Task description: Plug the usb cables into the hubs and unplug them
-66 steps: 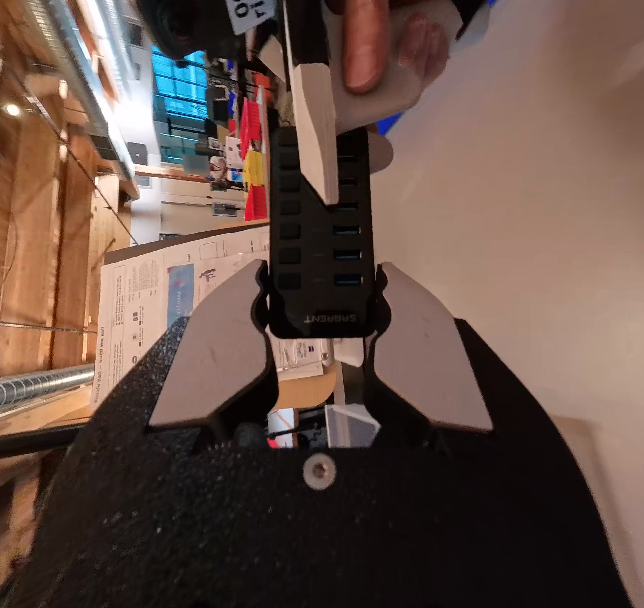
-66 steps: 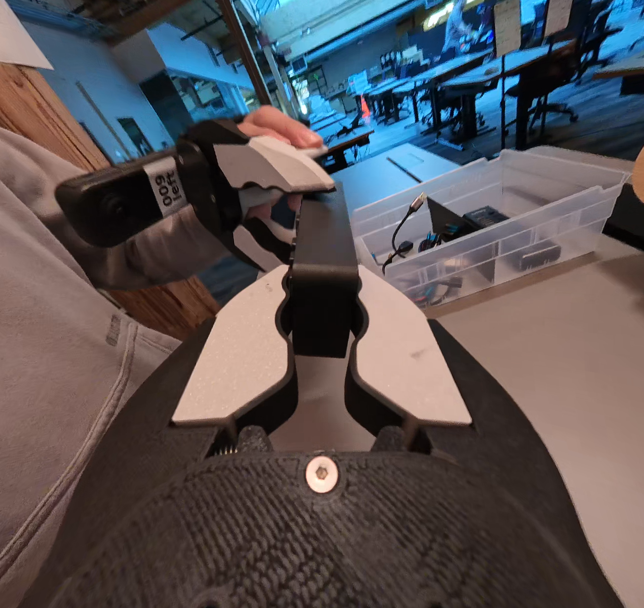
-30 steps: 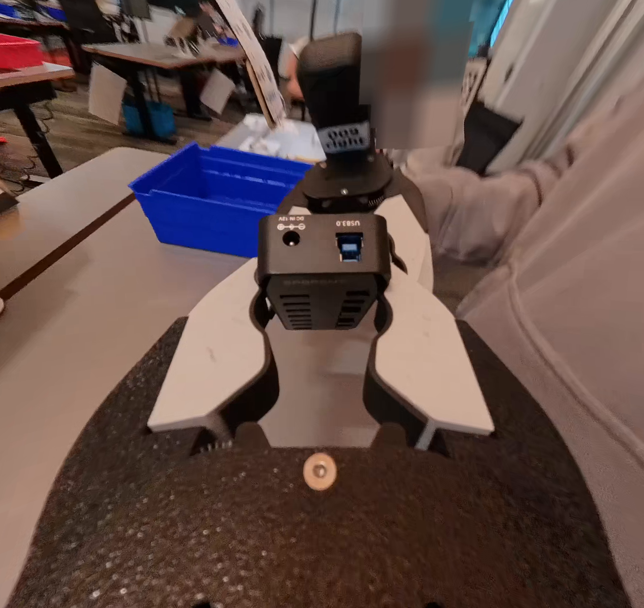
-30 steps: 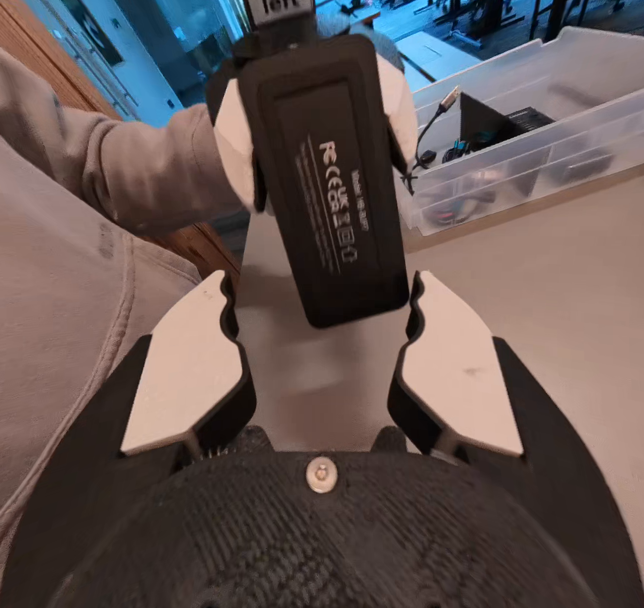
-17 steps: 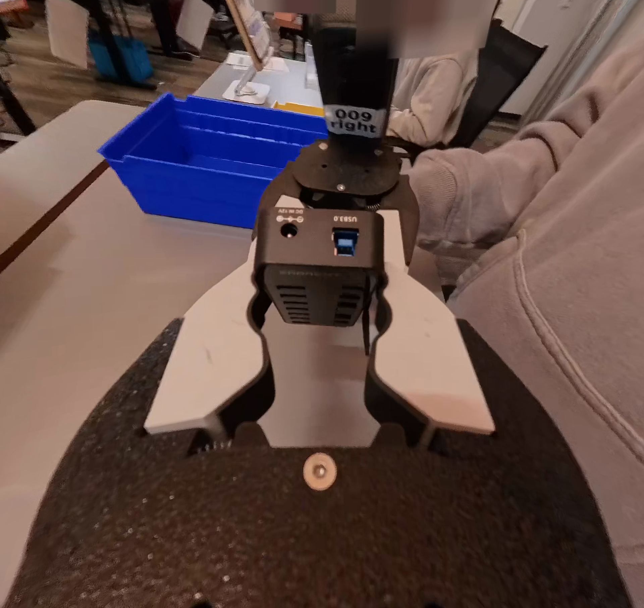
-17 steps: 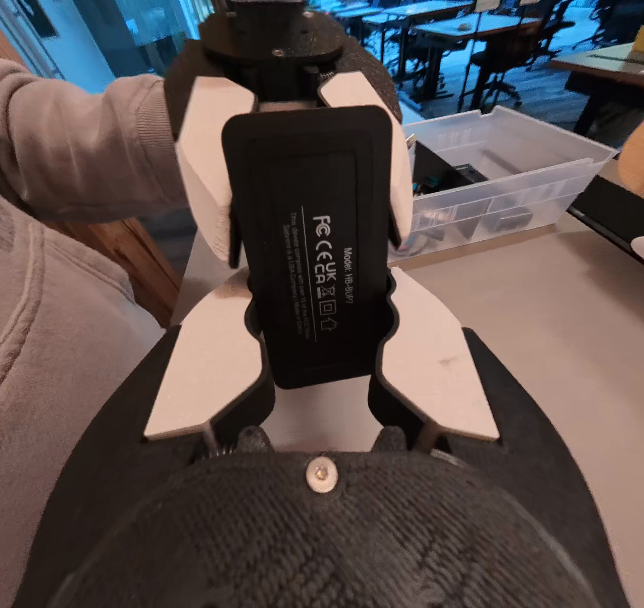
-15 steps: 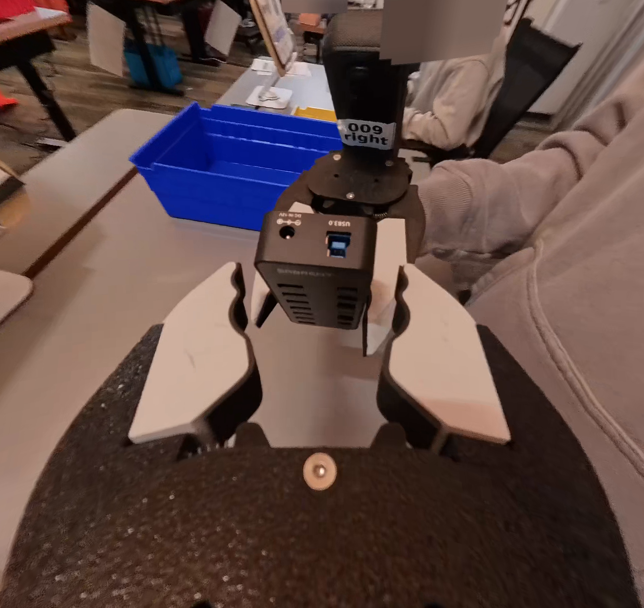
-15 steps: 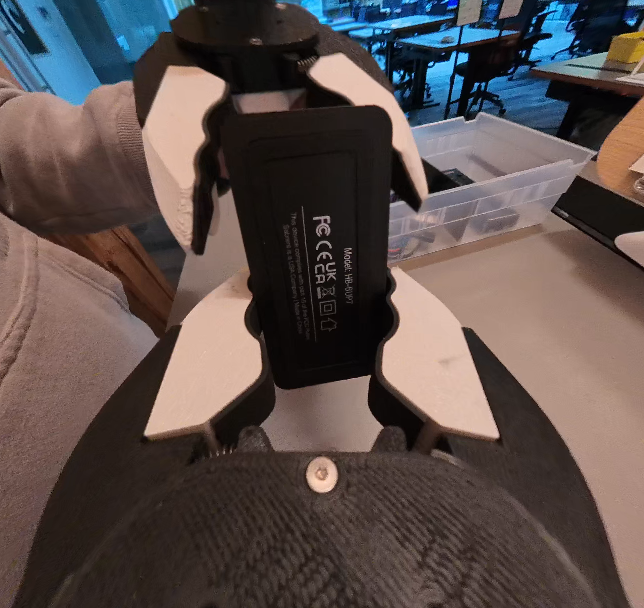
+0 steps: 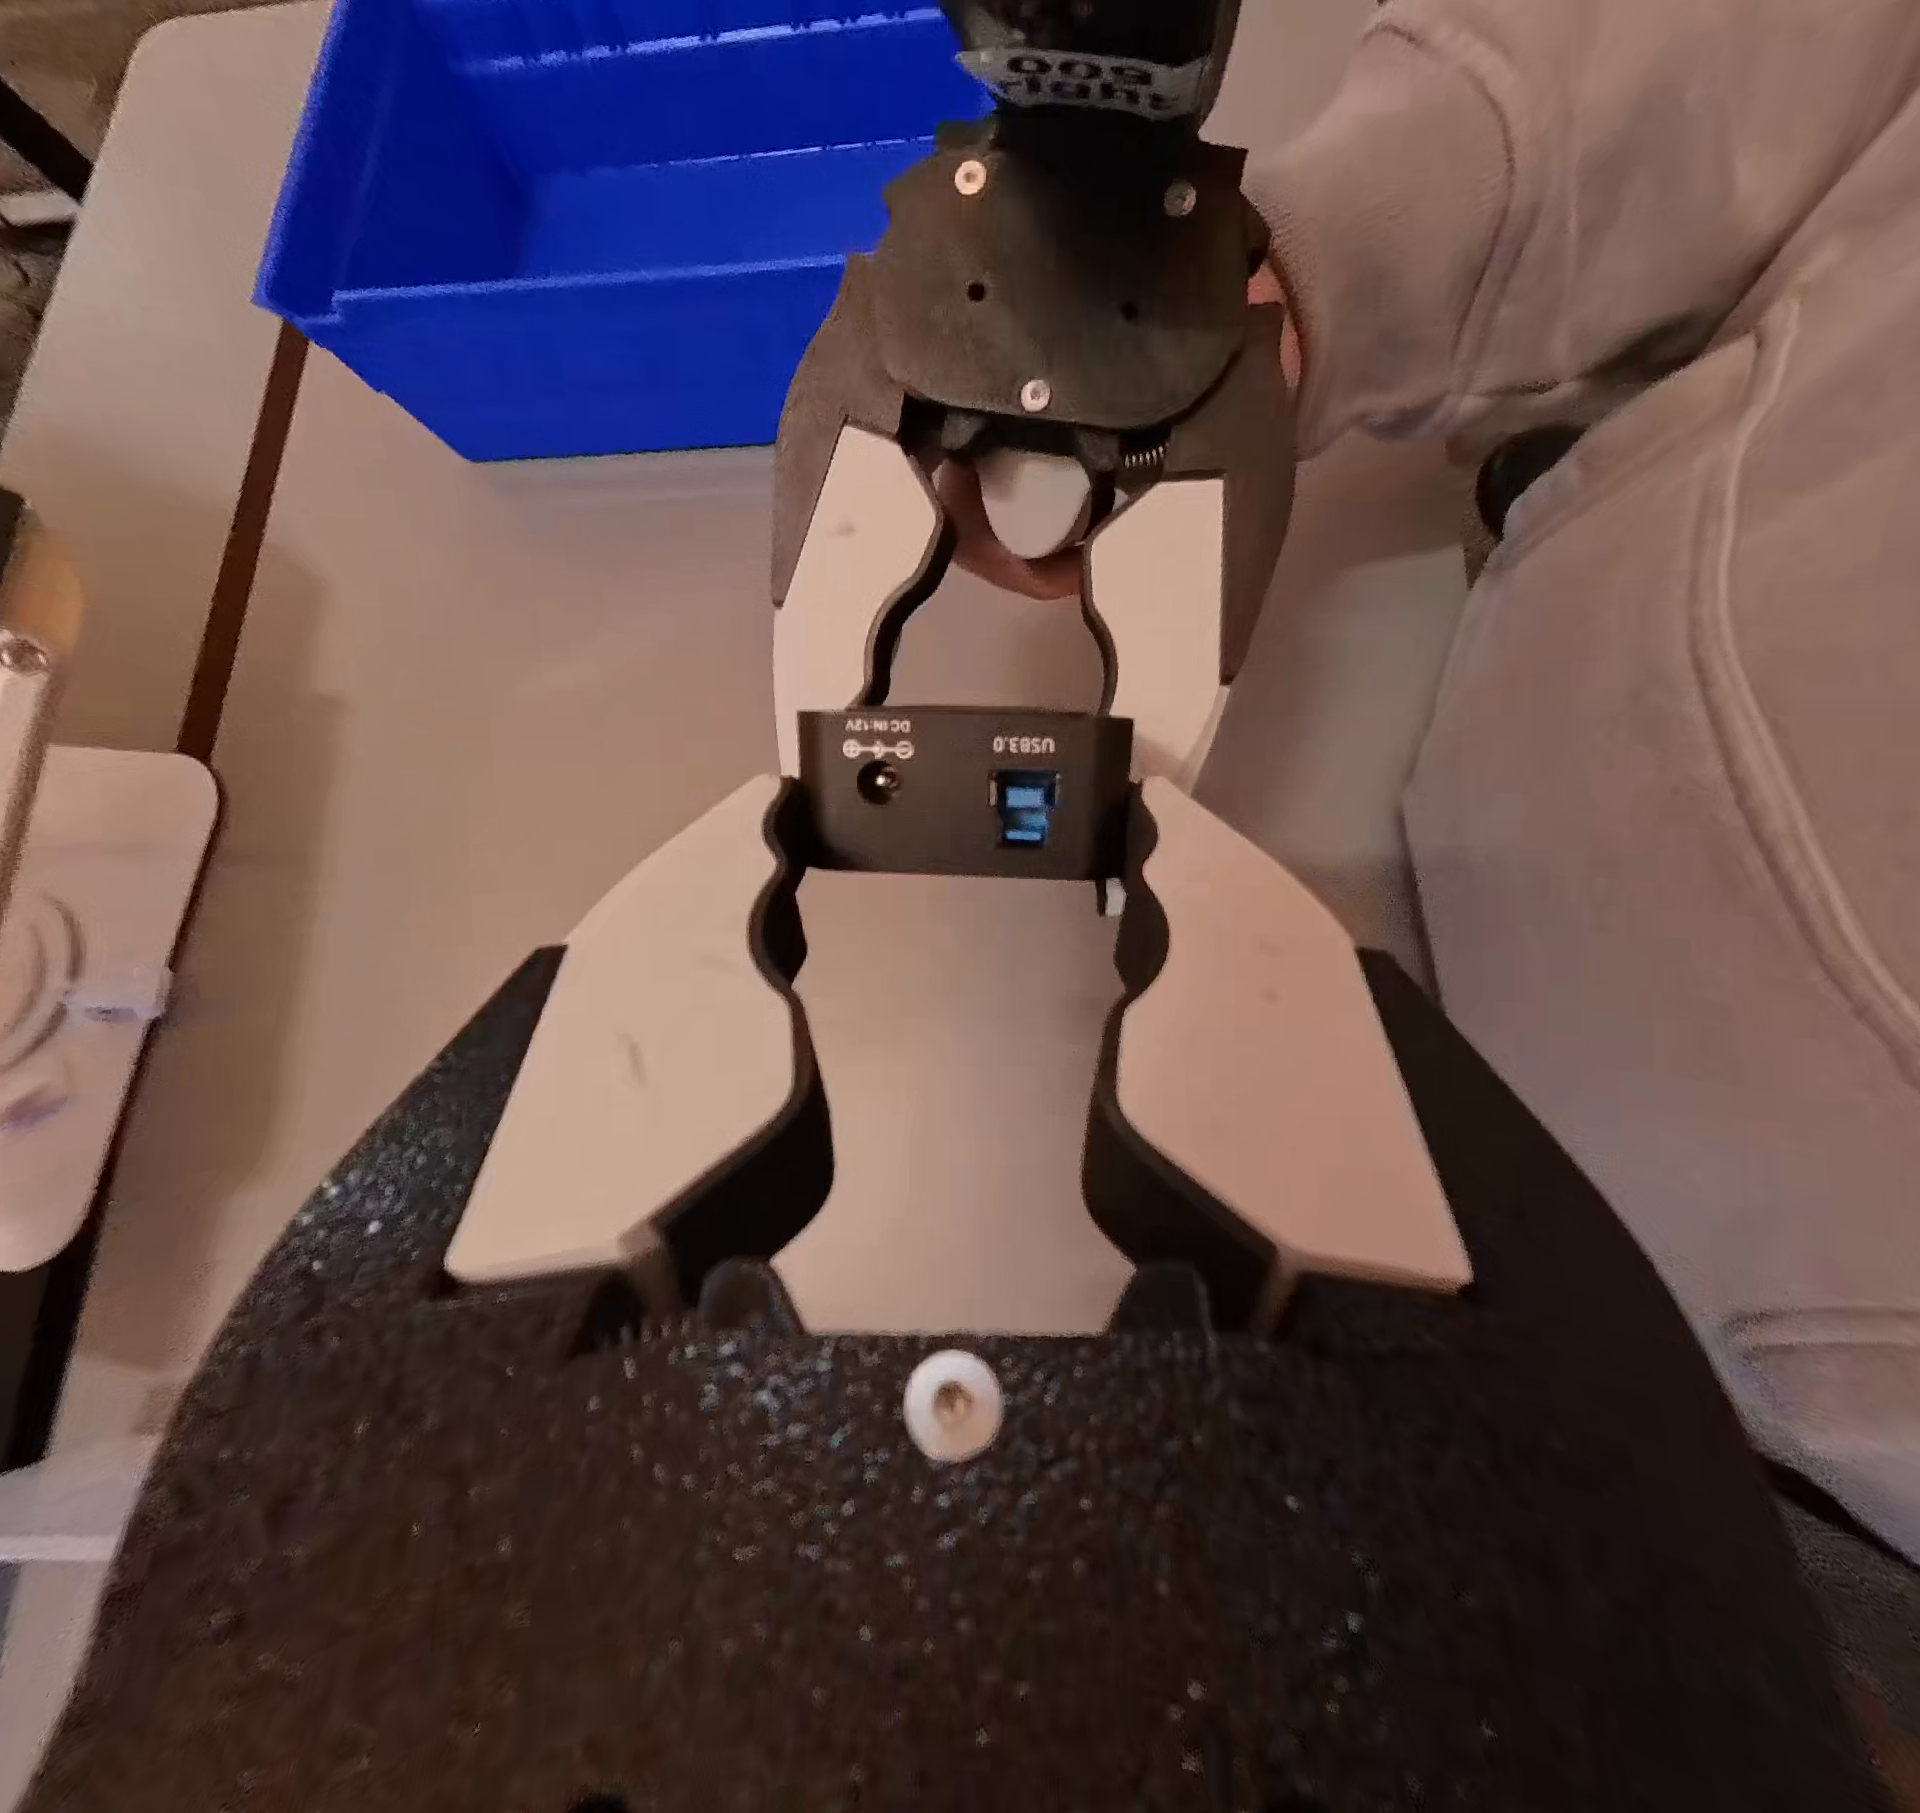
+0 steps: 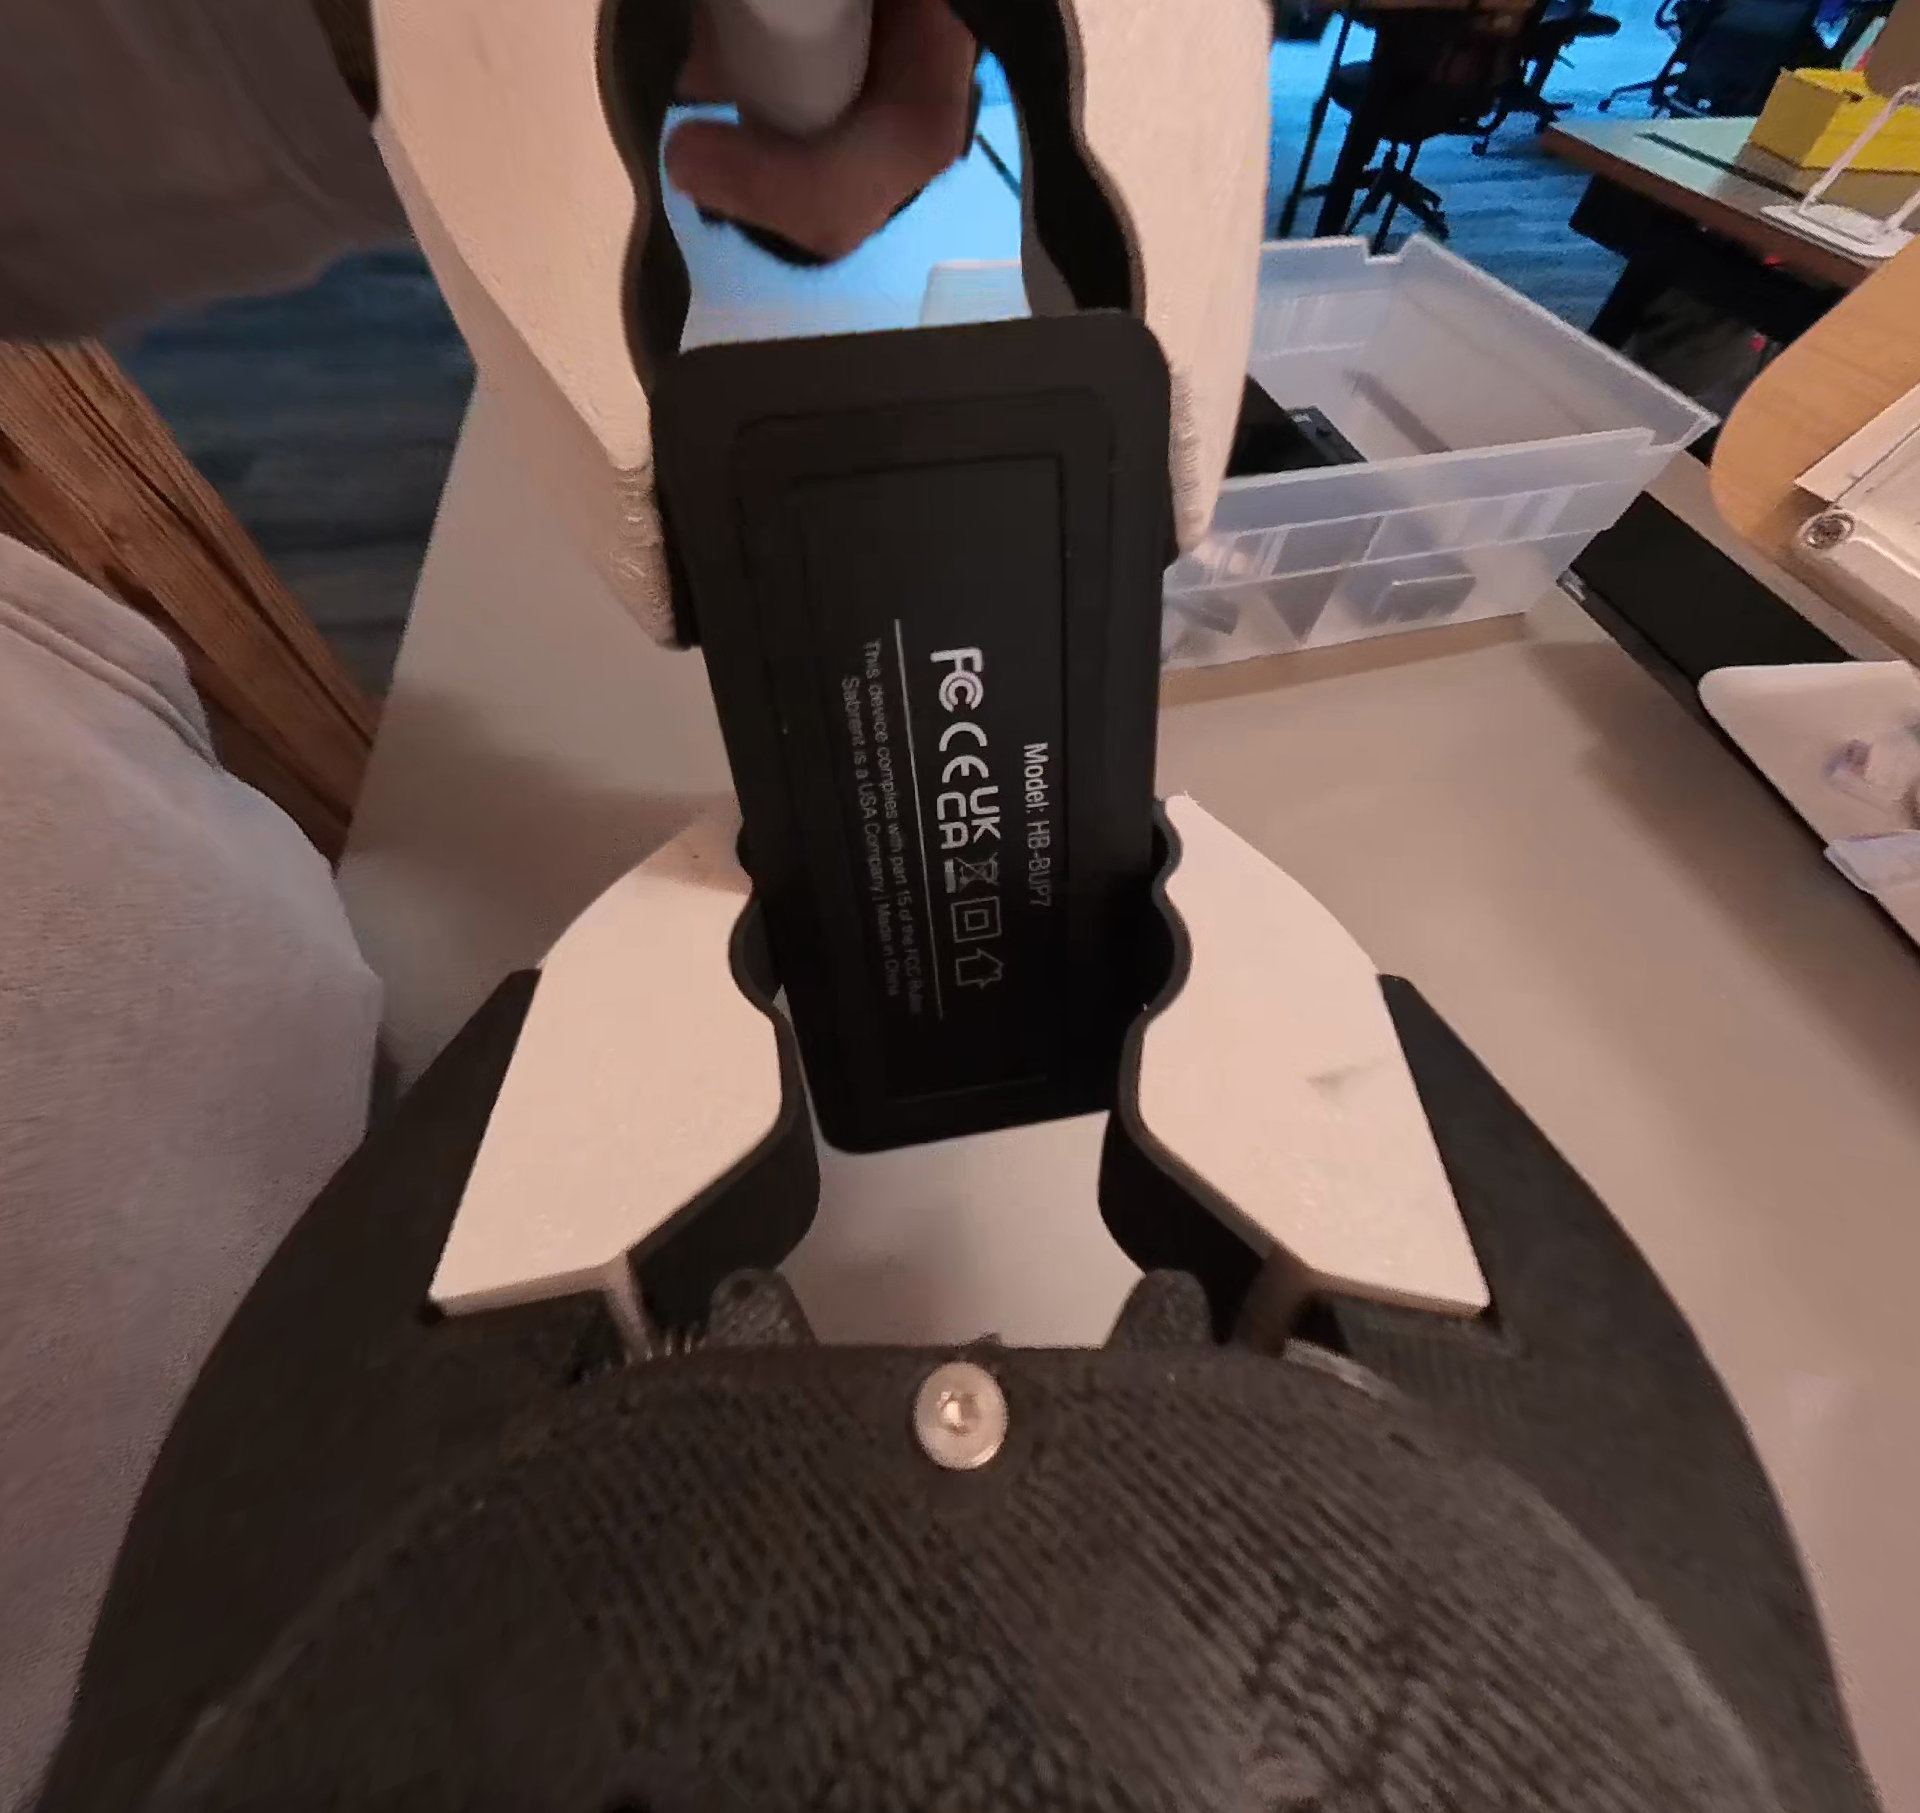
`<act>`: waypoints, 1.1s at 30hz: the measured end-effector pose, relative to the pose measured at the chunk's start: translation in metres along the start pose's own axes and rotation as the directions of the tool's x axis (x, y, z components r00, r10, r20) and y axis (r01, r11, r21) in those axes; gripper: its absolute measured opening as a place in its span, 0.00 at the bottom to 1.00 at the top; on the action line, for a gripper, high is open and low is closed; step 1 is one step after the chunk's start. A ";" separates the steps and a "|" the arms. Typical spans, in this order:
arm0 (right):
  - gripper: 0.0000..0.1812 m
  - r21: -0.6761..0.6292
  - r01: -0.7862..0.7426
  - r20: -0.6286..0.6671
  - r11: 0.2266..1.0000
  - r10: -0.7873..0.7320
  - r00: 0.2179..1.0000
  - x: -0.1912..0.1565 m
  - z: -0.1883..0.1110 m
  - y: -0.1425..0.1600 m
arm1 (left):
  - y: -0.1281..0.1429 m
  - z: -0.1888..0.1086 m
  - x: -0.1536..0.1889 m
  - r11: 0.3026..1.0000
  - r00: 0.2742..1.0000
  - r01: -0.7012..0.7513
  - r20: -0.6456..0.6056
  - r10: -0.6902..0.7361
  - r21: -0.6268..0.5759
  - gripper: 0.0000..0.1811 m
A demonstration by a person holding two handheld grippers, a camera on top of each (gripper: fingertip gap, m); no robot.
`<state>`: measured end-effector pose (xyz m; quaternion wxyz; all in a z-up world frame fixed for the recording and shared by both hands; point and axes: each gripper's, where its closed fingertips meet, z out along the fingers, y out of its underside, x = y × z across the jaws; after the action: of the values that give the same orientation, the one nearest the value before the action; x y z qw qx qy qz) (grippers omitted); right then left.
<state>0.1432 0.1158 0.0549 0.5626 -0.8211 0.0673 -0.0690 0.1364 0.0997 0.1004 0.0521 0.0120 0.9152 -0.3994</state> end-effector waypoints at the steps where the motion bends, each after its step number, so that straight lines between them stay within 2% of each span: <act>1: 0.37 -0.028 0.007 0.003 1.000 -0.007 1.000 -0.001 0.001 0.004 | -0.001 0.002 0.001 1.000 1.000 -0.007 -0.006 0.007 -0.005 0.32; 4: 0.37 -0.057 -0.002 0.030 0.998 0.004 1.000 -0.006 0.002 0.009 | -0.006 0.005 0.004 1.000 1.000 -0.024 -0.006 0.024 -0.011 0.32; 7: 0.43 0.065 -0.036 0.042 0.997 0.034 0.999 -0.006 -0.004 -0.013 | -0.013 0.006 0.004 1.000 0.999 -0.030 -0.010 0.030 0.006 0.32; 10: 0.47 0.092 -0.063 0.060 0.994 0.058 0.997 -0.005 -0.002 -0.020 | -0.018 0.007 0.003 0.999 0.999 -0.025 -0.023 0.026 0.032 0.32; 20: 0.42 0.071 -0.060 0.052 0.996 0.056 0.997 -0.007 0.006 -0.018 | -0.012 0.014 0.004 0.997 0.996 -0.069 -0.051 0.067 -0.035 0.32; 30: 0.41 0.086 -0.075 0.084 0.993 0.068 0.994 -0.013 0.004 -0.018 | -0.016 0.015 0.009 1.000 0.998 -0.018 -0.060 0.019 0.008 0.32; 33: 0.41 0.100 -0.102 0.086 0.990 0.094 0.992 -0.012 0.003 -0.015 | -0.018 0.015 0.007 0.999 1.000 0.028 -0.013 -0.028 0.038 0.31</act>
<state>0.1320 0.1260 0.0676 0.6096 -0.7885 0.0809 -0.0114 0.1299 0.0762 0.1023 0.0406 0.0026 0.9078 -0.4175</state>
